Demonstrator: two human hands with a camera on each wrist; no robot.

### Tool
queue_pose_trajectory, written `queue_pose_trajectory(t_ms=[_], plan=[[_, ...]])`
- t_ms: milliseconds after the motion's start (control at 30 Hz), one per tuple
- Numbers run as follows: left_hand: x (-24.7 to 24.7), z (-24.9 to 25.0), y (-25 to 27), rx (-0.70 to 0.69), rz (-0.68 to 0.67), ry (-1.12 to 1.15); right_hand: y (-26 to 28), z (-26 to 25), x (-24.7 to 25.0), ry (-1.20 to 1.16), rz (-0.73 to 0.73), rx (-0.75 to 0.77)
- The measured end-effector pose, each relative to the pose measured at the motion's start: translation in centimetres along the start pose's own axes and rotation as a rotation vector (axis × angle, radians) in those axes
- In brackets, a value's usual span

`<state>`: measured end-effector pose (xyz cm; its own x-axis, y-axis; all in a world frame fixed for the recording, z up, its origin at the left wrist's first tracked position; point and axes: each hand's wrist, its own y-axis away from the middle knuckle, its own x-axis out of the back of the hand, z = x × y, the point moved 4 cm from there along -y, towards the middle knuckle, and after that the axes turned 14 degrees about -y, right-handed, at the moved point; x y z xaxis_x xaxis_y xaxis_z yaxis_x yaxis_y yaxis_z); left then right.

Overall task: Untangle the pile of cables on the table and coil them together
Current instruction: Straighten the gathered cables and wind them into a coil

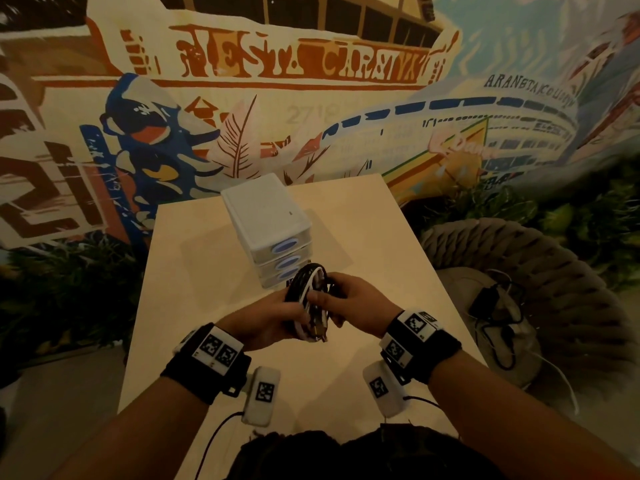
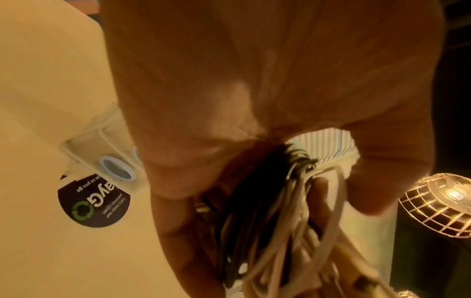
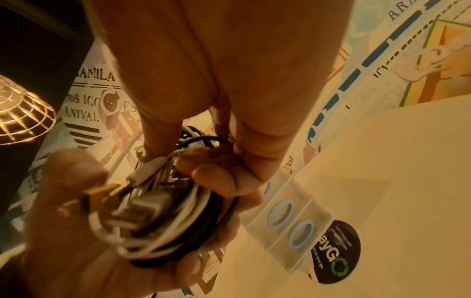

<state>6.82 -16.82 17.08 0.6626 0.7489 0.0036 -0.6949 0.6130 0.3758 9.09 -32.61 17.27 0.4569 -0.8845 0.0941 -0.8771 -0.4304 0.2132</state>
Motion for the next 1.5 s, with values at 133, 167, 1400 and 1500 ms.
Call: queue_pose_trajectory(t_ms=[133,167,1400,1500], plan=[[-0.3,0.3,-0.6,0.019,0.11,-0.043,-0.1,-0.5,-0.3,0.018,0.032,0.011],[-0.2,0.1,-0.7,0.032,0.138,-0.046,-0.2,-0.3,-0.2,-0.091,0.04,-0.048],[3.6,-0.7,3.0,-0.096,0.382,-0.11,-0.2,-5.6,-3.6,0.369,0.214,0.503],[4.1,-0.1,3.1,-0.115,0.382,-0.341,-0.4,-5.7,-5.8,0.423,0.037,0.51]])
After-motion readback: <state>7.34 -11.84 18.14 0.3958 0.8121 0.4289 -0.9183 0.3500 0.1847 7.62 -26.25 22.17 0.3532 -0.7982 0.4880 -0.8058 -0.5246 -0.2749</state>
